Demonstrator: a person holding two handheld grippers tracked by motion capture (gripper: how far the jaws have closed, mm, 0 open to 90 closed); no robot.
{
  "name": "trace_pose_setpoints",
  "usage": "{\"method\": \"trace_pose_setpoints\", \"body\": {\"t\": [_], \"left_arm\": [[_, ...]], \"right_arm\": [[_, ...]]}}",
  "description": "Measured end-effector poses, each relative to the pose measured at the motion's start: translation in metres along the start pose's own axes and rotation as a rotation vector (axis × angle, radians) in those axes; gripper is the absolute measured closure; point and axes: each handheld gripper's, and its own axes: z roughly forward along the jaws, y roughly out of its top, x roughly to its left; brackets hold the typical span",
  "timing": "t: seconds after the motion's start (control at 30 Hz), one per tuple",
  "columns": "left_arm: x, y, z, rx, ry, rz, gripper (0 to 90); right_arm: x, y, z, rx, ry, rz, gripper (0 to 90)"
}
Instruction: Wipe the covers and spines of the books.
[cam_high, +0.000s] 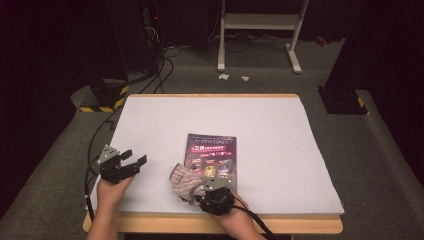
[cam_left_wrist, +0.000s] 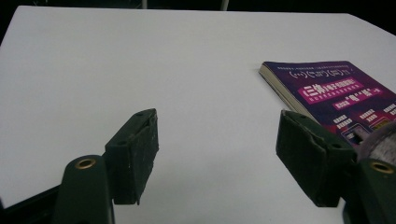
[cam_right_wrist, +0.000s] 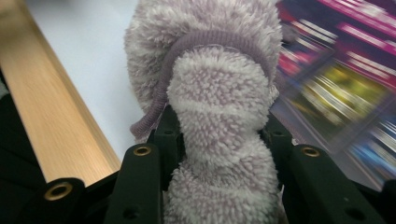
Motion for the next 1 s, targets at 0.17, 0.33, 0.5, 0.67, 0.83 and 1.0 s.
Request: {"method": "trace_pose_setpoints", "body": {"t": [0.17, 0.33, 0.5, 0.67, 0.83, 1.0], "left_arm": [[-0.003, 0.0, 0.003, 0.01, -0.017, 0.015, 30.1], [-0.005, -0.001, 0.005, 0.015, -0.025, 0.025, 30.1], [-0.005, -0.001, 0.005, 0.015, -0.026, 0.026, 30.0], [-0.006, -0.001, 0.005, 0.017, -0.029, 0.027, 30.0], [-0.006, -0.002, 0.006, 0.02, -0.03, 0.029, 30.0], [-0.007, -0.002, 0.007, 0.026, -0.04, 0.032, 30.0]], "right_arm": [[-0.019, -0.018, -0.021, -0.002, -0.041, 0.057, 61.0], [-0.036, -0.033, -0.04, 0.001, -0.107, 0.083, 61.0], [-0.055, -0.046, -0.055, -0.006, -0.159, 0.123, 60.8], [-0.067, -0.053, -0.064, -0.005, -0.2, 0.16, 60.9], [-0.067, -0.049, -0.062, 0.0, -0.206, 0.149, 60.9], [-0.061, -0.032, -0.045, 0.015, -0.191, 0.112, 61.0]]}}
